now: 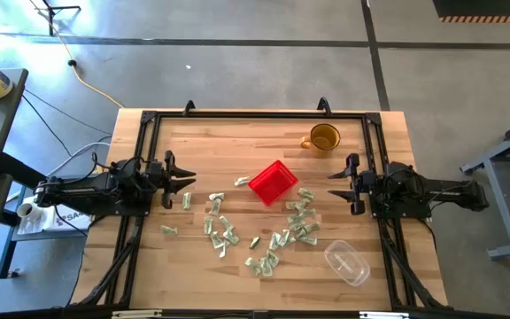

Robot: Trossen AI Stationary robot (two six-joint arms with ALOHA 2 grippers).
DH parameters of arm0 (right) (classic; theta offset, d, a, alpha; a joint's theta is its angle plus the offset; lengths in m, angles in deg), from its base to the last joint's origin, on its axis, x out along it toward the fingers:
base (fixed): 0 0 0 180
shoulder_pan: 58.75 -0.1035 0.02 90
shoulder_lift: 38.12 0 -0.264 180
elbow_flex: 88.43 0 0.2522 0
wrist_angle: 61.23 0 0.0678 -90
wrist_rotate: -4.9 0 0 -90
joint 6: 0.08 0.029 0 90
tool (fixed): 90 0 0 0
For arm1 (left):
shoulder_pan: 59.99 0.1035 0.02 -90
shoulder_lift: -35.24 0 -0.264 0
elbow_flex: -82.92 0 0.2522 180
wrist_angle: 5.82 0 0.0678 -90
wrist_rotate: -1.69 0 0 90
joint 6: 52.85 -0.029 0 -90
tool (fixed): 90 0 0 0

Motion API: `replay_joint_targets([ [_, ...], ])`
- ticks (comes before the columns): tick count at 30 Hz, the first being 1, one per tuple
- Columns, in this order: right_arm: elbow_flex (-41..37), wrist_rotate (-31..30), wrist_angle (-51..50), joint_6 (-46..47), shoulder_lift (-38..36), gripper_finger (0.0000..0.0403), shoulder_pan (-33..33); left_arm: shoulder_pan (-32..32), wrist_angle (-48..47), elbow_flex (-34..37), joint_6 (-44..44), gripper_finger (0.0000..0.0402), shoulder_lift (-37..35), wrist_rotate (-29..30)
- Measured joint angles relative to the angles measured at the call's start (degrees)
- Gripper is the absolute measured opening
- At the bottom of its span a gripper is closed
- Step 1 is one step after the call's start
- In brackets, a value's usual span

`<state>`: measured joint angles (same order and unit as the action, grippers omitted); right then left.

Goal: Pick and place items into bin

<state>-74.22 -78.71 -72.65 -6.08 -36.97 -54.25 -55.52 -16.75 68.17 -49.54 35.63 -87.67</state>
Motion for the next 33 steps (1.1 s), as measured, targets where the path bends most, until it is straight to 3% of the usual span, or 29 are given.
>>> replay_joint_targets([
  [24,0.0,-0.3,0.1,-0.5,0.0,0.0195,0.0,0.0,0.7,0.0,0.1,0.0122,0.0,0.0],
  [26,0.0,-3.3,1.1,-3.6,0.0,0.0195,0.3,0.0,2.2,0.0,5.4,0.0122,0.0,-0.3],
  [28,0.0,-6.3,5.1,-6.0,0.0,0.0195,0.4,0.0,5.0,0.0,16.1,0.0122,0.0,-0.7],
  [33,0.0,-9.4,15.2,-9.3,0.0,0.0195,0.4,0.0,12.5,0.0,38.1,0.0122,0.0,3.7],
])
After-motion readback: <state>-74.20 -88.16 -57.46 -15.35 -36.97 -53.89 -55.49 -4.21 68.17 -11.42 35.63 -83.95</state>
